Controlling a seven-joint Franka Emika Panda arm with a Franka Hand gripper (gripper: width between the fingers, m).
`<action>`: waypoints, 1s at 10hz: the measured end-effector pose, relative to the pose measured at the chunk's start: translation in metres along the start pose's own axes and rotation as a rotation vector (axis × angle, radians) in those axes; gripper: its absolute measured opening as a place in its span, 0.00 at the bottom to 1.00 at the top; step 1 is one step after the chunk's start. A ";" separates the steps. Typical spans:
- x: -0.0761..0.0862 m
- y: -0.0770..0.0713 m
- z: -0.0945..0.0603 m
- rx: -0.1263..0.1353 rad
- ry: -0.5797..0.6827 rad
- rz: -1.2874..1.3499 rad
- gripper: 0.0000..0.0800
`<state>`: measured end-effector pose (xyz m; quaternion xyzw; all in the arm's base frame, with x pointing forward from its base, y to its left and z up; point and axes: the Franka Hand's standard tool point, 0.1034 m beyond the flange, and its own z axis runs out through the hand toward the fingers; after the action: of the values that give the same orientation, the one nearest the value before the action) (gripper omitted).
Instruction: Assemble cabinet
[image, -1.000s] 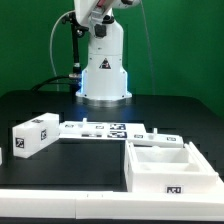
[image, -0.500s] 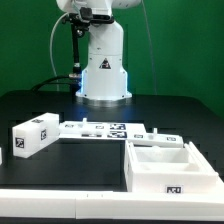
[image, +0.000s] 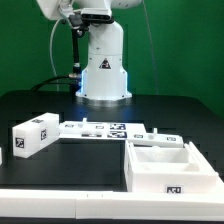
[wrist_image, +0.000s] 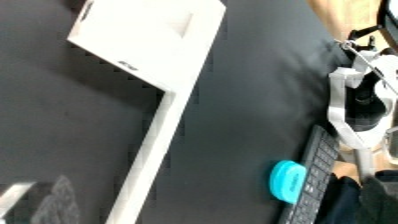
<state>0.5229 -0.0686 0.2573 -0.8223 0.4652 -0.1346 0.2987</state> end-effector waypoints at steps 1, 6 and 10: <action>-0.003 0.001 0.006 -0.012 -0.019 -0.002 1.00; 0.013 0.007 0.006 -0.026 -0.092 -0.172 1.00; 0.004 0.030 0.018 0.027 -0.056 -0.333 1.00</action>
Offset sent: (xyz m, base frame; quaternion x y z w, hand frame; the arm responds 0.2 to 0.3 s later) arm 0.0000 0.0000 0.0000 0.0000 0.0000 0.0000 1.0000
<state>0.5136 -0.0773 0.2243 -0.8875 0.3122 -0.1655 0.2959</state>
